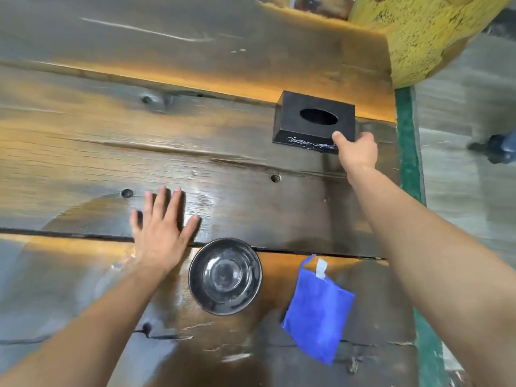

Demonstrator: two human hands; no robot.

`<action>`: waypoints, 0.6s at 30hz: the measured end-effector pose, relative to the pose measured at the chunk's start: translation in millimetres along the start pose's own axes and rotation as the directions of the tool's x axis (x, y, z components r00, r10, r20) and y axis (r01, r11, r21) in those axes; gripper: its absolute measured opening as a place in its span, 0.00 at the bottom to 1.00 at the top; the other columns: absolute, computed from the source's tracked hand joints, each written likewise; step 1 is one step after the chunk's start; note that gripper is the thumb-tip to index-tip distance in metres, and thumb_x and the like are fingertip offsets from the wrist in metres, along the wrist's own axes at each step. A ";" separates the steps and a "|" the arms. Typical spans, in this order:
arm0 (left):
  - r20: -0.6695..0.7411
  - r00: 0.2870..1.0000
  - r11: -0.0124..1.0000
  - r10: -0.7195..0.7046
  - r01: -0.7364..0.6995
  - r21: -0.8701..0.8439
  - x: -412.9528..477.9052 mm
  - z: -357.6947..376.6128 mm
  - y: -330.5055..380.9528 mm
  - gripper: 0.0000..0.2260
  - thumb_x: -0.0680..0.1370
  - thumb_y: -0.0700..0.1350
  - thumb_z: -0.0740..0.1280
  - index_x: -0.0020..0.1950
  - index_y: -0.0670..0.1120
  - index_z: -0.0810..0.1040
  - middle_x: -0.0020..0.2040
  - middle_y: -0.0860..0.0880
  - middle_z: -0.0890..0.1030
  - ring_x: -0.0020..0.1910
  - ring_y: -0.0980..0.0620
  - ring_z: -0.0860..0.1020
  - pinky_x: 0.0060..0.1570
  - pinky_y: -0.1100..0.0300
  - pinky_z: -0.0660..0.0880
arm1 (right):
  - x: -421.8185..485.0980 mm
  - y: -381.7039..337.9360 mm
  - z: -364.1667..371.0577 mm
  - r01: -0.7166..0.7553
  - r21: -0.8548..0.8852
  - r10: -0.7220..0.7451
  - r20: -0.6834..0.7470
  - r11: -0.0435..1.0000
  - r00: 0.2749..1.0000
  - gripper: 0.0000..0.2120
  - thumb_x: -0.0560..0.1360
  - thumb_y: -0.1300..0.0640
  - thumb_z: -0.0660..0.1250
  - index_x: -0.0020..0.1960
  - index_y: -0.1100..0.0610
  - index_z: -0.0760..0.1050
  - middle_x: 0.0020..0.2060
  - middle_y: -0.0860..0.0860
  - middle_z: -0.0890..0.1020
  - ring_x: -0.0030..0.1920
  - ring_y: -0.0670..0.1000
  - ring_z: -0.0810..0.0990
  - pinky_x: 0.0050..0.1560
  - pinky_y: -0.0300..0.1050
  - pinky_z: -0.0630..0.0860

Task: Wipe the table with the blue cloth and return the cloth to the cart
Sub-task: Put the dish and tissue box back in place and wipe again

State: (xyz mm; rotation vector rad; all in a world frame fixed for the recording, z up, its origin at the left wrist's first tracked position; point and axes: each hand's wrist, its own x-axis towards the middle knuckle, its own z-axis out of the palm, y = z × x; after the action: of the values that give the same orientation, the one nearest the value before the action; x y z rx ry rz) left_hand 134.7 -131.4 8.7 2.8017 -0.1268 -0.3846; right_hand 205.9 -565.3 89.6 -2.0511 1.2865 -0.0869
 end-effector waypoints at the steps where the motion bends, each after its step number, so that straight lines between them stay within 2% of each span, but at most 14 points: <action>1: 0.022 1.000 1.000 0.019 -0.019 0.014 13.9 1.2 6.9 0.36 0.79 0.74 0.45 0.84 0.60 0.50 0.86 0.51 0.51 0.85 0.48 0.44 0.79 0.38 0.42 | 8.6 -2.0 1.1 -0.005 0.004 0.005 0.020 1.000 1.000 0.40 0.71 0.36 0.69 0.74 0.59 0.67 0.70 0.56 0.75 0.69 0.61 0.75 0.69 0.59 0.72; 2: 0.043 0.999 0.999 0.028 -0.029 0.027 24.9 3.7 13.0 0.36 0.79 0.74 0.45 0.84 0.60 0.49 0.86 0.51 0.50 0.85 0.48 0.43 0.79 0.38 0.41 | 16.8 -3.2 3.0 -0.009 0.008 0.009 0.037 1.000 0.999 0.39 0.72 0.36 0.70 0.73 0.60 0.68 0.68 0.56 0.77 0.67 0.61 0.76 0.67 0.57 0.73; 5: 0.041 0.999 0.996 0.013 -0.016 0.091 35.5 14.4 21.7 0.36 0.79 0.74 0.43 0.84 0.62 0.46 0.86 0.52 0.47 0.85 0.49 0.39 0.79 0.39 0.39 | 37.2 -5.8 10.7 -0.017 0.047 0.013 0.081 0.999 0.997 0.33 0.72 0.37 0.72 0.64 0.61 0.74 0.50 0.53 0.82 0.53 0.58 0.78 0.54 0.50 0.74; 7: -0.002 1.000 0.992 0.005 -0.005 0.129 33.7 20.5 21.8 0.35 0.80 0.74 0.43 0.84 0.62 0.44 0.86 0.52 0.47 0.85 0.49 0.39 0.80 0.40 0.39 | 49.0 -10.2 15.3 -0.041 0.087 0.032 0.105 0.995 0.994 0.32 0.70 0.36 0.73 0.60 0.61 0.76 0.51 0.53 0.82 0.51 0.57 0.78 0.51 0.49 0.74; 11: -0.022 1.000 0.988 0.002 0.001 0.152 34.7 24.0 20.3 0.34 0.80 0.73 0.46 0.84 0.63 0.44 0.86 0.52 0.48 0.85 0.50 0.40 0.79 0.42 0.38 | 65.6 -17.6 19.4 -0.097 0.131 0.084 0.105 0.987 0.991 0.31 0.65 0.36 0.77 0.53 0.58 0.72 0.48 0.51 0.80 0.51 0.57 0.78 0.55 0.53 0.79; 15: -0.030 1.000 0.988 0.004 0.001 0.156 33.6 24.7 20.8 0.34 0.80 0.72 0.47 0.84 0.62 0.46 0.86 0.51 0.50 0.85 0.49 0.41 0.79 0.42 0.38 | 72.1 -18.9 17.6 -0.144 0.145 0.131 0.097 0.979 0.987 0.30 0.64 0.40 0.80 0.55 0.58 0.75 0.54 0.53 0.82 0.54 0.59 0.80 0.56 0.55 0.80; 18: -0.024 1.000 0.988 0.003 0.001 0.156 35.3 23.4 21.4 0.34 0.80 0.72 0.47 0.84 0.62 0.47 0.86 0.51 0.51 0.85 0.48 0.42 0.79 0.42 0.39 | 67.7 -19.1 16.6 -0.143 0.160 0.131 0.086 0.977 0.988 0.24 0.64 0.41 0.80 0.44 0.55 0.72 0.46 0.50 0.80 0.51 0.58 0.79 0.54 0.55 0.80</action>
State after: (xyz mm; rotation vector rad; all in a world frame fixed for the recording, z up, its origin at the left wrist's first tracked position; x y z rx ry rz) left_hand 161.2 -163.1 -14.8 2.9590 -0.1592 -0.3554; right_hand 261.3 -606.6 68.4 -1.8042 1.3249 -0.0518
